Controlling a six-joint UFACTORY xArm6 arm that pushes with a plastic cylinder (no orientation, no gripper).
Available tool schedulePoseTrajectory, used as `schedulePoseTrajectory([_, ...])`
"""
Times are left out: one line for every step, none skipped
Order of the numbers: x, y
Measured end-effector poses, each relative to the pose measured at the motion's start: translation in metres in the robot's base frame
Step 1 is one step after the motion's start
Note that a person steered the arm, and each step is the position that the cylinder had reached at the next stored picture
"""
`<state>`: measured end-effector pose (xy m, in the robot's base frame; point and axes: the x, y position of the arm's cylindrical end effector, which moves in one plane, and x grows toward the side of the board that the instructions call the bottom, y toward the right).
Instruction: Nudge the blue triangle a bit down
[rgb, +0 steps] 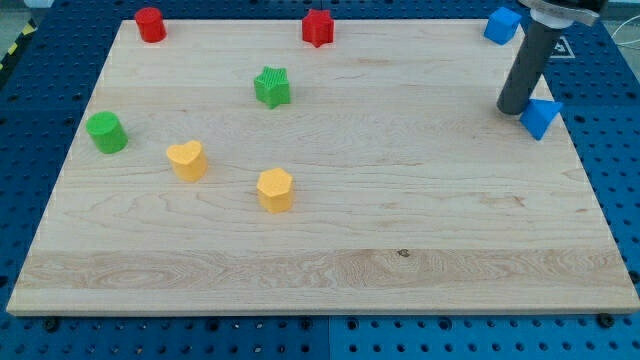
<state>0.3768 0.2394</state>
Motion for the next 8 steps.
schedulePoseTrajectory([0.003, 0.006])
schedulePoseTrajectory([0.003, 0.006])
schedulePoseTrajectory([0.003, 0.002])
schedulePoseTrajectory([0.003, -0.001])
schedulePoseTrajectory([-0.016, -0.021])
schedulePoseTrajectory([-0.044, 0.002])
schedulePoseTrajectory([-0.023, 0.036])
schedulePoseTrajectory([0.001, 0.036])
